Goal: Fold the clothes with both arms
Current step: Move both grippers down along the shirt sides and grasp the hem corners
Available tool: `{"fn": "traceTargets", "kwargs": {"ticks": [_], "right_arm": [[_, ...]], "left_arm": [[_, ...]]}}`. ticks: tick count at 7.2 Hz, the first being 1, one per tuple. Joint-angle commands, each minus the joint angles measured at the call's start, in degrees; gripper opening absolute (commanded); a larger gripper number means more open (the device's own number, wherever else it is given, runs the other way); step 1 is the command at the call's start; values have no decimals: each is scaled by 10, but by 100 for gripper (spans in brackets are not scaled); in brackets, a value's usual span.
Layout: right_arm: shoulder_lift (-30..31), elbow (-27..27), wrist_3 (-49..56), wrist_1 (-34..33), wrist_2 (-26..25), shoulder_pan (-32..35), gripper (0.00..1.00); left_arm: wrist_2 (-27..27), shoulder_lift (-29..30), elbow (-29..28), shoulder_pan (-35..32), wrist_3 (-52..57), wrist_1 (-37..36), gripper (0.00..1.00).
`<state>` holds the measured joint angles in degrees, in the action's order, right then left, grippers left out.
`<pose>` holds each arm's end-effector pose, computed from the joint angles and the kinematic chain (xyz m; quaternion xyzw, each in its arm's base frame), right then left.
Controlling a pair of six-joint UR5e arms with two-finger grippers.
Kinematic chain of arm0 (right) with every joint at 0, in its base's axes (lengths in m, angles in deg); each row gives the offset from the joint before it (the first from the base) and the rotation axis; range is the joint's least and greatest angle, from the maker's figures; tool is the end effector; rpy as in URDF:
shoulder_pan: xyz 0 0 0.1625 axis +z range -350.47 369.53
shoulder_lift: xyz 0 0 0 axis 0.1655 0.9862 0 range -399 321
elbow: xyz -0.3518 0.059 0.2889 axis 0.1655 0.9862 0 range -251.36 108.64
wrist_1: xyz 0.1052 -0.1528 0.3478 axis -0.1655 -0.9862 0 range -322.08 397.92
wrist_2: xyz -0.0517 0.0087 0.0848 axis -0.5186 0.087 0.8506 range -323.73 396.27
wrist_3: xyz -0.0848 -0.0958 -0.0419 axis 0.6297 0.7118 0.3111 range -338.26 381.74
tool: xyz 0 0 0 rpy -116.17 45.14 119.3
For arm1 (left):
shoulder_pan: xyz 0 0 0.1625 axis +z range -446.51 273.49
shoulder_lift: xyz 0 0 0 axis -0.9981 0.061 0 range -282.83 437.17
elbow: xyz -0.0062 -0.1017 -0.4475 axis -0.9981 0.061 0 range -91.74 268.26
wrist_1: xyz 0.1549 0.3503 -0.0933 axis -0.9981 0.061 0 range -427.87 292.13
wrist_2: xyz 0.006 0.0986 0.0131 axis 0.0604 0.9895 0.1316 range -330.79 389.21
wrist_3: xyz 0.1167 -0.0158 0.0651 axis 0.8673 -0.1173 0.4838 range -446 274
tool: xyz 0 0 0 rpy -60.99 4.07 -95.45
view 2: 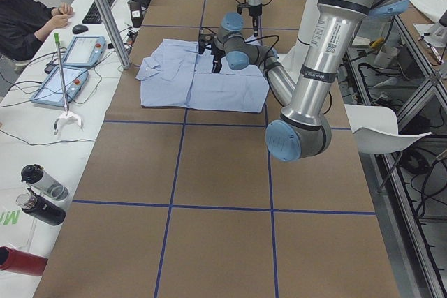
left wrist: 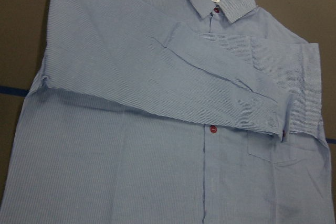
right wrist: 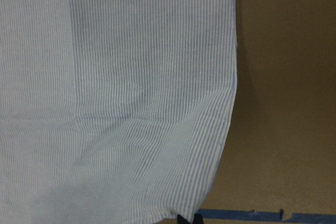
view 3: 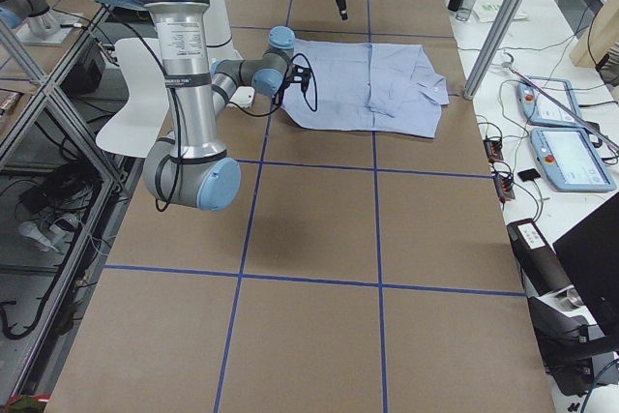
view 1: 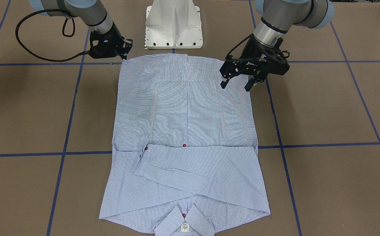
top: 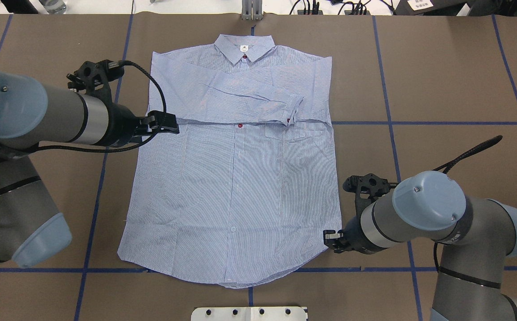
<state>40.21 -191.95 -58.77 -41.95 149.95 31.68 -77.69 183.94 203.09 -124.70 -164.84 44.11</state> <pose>-0.4543 -0.2706 0.3669 -0.0618 -0.4596 0.0086 0.8859 0.3894 -0.4261 0.3237 0.1041 0.5256 -0.1212 0.8356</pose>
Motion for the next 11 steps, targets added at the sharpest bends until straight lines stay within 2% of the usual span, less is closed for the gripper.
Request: {"fn": "traceTargets", "kwargs": {"ticks": [1,2,4,6,9,11], "right_arm": [[-1,-5,0,2,8,17,0],[-1,-5,0,3,8,22,0],[-12,-4,0,4,7,24,0],[-20,-2,0,1,8,24,0],[-20,-2,0,1,8,25,0],[-20,-1,0,0,8,25,0]], "left_arm": [[2,-75,9,21,-2,0,97],[3,-101,8,34,-3,0,93],[13,-139,8,80,-46,5,94],[51,-140,9,170,-146,11,94],[77,-140,5,212,-178,9,92],[78,-141,5,214,-178,4,86]]}}
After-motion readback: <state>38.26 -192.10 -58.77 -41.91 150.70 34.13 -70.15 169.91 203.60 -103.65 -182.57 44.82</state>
